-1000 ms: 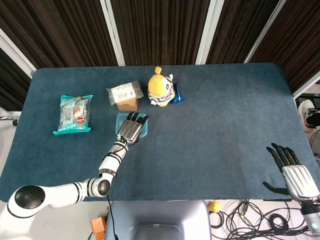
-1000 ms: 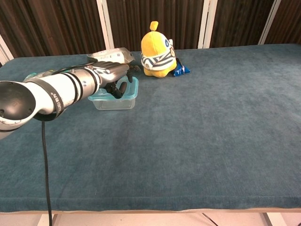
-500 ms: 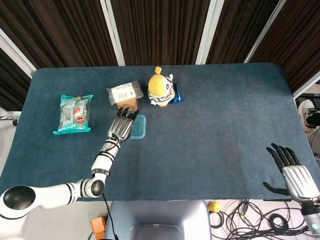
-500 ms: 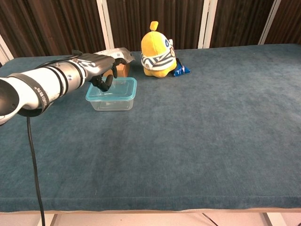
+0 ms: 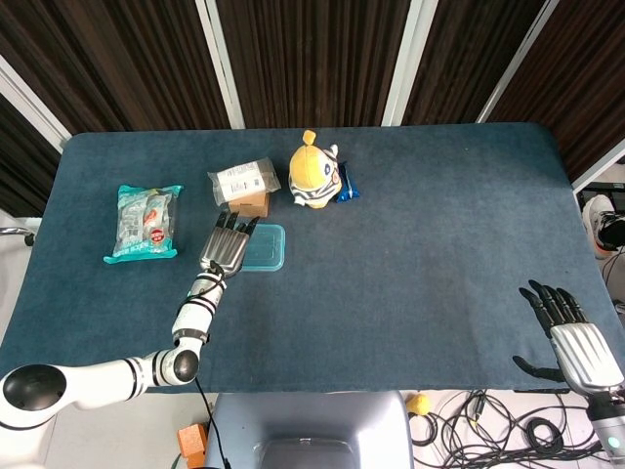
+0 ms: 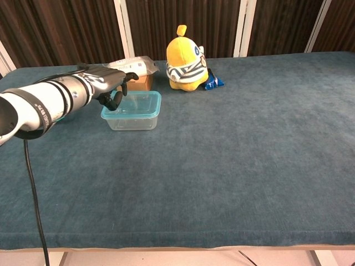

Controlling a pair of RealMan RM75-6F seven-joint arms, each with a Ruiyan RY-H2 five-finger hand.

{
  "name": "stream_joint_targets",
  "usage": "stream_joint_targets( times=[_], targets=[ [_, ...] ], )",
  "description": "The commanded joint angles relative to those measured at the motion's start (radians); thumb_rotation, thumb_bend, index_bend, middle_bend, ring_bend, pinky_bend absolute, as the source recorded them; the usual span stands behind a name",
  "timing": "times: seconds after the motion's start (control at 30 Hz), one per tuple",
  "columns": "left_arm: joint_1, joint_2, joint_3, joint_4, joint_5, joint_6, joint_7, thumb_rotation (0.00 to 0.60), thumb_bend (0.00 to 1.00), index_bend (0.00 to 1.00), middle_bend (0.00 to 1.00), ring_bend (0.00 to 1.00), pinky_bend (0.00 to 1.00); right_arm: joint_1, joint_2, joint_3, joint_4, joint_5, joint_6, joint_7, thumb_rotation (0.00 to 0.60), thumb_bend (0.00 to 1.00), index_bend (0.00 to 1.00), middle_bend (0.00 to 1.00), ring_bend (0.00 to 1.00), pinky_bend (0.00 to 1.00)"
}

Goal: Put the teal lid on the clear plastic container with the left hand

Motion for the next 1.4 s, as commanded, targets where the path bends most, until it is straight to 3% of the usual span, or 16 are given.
stream_joint_targets(
  times=[0.03,0.8,1.27,1.4],
  targets=[
    [0.001,0.001,0.002,0.001,-0.012,-0.006,0.008,0.600,0.79,0.00,0.27,0.03,0.00,0.000,-0.001,0.000,0.000,-0.001,0.000,-0.001,0.600,0.11,0.00,0.00,0.00,0.00],
    [-0.004,-0.010,0.015,0.015,-0.076,-0.060,0.029,0.600,0.81,0.00,0.34,0.08,0.00,-0.001,-0.002,0.000,0.001,0.001,0.000,-0.004,0.600,0.11,0.00,0.00,0.00,0.00],
    [0.001,-0.024,0.036,0.039,-0.065,-0.087,0.010,0.600,0.81,0.00,0.36,0.09,0.00,0.001,-0.003,0.000,-0.001,0.004,-0.004,-0.011,0.600,0.11,0.00,0.00,0.00,0.00],
    [0.006,-0.013,0.021,0.017,0.006,-0.048,-0.029,0.600,0.80,0.00,0.30,0.09,0.00,0.001,-0.003,0.001,-0.002,0.003,-0.004,-0.010,0.600,0.11,0.00,0.00,0.00,0.00]
  ],
)
